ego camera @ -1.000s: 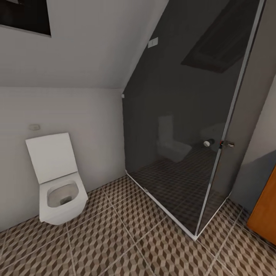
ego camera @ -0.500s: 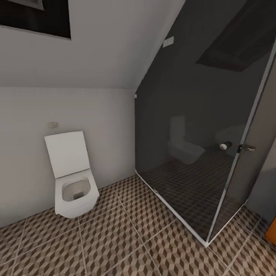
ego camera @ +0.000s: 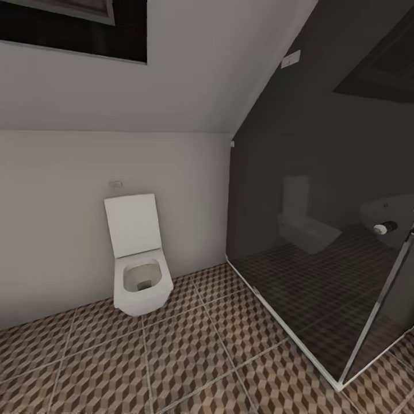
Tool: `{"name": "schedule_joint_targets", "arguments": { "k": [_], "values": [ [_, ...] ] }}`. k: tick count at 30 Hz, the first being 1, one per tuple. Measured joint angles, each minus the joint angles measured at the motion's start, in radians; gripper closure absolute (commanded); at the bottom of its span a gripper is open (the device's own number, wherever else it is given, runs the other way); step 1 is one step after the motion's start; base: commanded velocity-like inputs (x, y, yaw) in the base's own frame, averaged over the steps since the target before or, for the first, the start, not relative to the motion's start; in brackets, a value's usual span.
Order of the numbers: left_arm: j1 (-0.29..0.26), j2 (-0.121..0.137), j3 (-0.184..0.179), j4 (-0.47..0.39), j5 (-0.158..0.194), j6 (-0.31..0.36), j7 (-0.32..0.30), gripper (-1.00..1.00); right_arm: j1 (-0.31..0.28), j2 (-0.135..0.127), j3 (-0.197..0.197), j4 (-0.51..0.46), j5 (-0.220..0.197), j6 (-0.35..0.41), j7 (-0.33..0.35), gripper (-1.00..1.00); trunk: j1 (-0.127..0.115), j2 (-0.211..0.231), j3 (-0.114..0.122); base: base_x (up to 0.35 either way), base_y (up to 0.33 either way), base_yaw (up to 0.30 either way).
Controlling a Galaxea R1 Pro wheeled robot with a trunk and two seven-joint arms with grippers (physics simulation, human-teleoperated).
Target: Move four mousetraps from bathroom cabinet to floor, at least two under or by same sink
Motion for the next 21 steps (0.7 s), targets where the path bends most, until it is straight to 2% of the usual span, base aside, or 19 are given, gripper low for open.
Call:
{"name": "schedule_joint_targets", "arguments": {
  "k": [12,21],
  "values": [
    [0.000,-0.006,-0.003,-0.002,-0.005,0.007,0.004,1.00,0.000,0.001,0.000,0.000,-0.001,0.004,0.000,1.00,0.000,0.000,0.000,0.008,0.000,0.300],
    [0.000,-0.004,-0.003,-0.003,-0.001,0.007,0.007,1.00,0.000,0.001,0.000,0.000,-0.001,0.005,0.000,1.00,-0.001,0.000,0.000,0.244,0.000,0.300]
  ]
}}
